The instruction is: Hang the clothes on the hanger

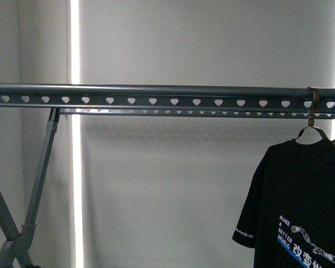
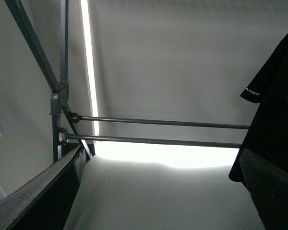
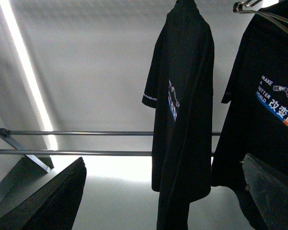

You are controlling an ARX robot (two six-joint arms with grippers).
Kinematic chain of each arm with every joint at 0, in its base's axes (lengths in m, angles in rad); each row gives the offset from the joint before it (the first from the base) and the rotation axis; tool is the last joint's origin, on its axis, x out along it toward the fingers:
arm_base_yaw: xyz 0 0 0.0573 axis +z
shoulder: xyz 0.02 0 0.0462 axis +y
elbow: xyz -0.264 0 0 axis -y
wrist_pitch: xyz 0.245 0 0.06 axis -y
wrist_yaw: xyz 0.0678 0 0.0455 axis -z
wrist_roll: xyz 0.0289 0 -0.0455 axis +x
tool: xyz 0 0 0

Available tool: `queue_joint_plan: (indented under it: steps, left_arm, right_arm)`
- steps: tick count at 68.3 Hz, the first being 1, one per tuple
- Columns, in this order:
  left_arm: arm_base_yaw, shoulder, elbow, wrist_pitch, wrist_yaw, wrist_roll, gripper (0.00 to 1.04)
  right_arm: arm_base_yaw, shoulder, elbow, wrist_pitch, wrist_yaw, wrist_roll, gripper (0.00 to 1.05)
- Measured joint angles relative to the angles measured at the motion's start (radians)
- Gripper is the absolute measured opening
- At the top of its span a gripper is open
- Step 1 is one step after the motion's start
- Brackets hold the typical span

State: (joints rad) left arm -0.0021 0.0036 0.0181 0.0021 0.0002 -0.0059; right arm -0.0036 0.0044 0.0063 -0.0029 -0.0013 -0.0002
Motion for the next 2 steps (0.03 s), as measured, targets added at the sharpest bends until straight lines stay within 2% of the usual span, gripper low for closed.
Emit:
queue_joint_plan:
  steps: [2]
  left_arm:
    - [0.0,0.0,0.0,0.0,0.0,0.0,0.98]
  right_arm:
    - [0.0,0.0,0.0,0.0,0.0,0.0,0.97]
